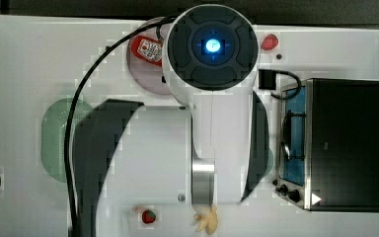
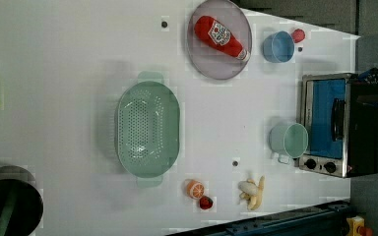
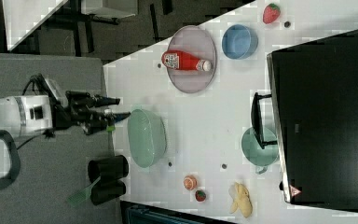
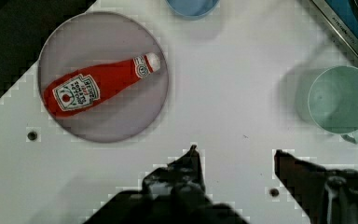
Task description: Drag strainer left to right.
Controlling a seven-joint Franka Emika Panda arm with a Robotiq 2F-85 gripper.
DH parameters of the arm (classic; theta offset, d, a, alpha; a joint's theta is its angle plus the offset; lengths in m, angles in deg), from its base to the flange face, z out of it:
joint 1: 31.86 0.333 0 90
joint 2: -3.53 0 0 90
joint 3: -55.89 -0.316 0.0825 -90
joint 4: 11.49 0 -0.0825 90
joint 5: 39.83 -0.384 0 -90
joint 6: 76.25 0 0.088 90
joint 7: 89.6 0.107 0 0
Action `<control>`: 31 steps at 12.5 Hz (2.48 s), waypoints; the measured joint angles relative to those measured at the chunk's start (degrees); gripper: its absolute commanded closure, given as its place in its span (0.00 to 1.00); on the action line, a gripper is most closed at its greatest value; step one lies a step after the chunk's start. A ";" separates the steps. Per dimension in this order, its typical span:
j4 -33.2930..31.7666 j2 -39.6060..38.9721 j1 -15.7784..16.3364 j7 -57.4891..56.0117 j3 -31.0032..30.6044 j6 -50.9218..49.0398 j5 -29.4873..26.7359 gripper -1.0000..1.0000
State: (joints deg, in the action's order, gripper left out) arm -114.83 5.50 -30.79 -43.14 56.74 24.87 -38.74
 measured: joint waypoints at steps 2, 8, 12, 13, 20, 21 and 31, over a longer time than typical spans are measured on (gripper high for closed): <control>-12.81 13.18 -0.23 4.05 0.94 -12.34 0.85 0.09; -15.05 34.74 -1.83 5.57 -1.11 -10.23 0.57 0.00; -13.93 27.77 0.07 6.40 -12.13 -3.30 1.16 0.00; -14.49 23.73 0.08 8.12 -16.63 0.22 1.67 0.00; -19.19 -2.48 3.71 31.89 -32.46 16.58 0.66 0.00; -19.19 -5.18 3.80 35.92 -32.86 20.08 0.78 0.00; -17.63 -26.98 2.81 68.71 -30.48 40.70 8.51 0.00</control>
State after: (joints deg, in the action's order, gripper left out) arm -132.46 -21.48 -27.99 25.57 26.26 65.56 -30.23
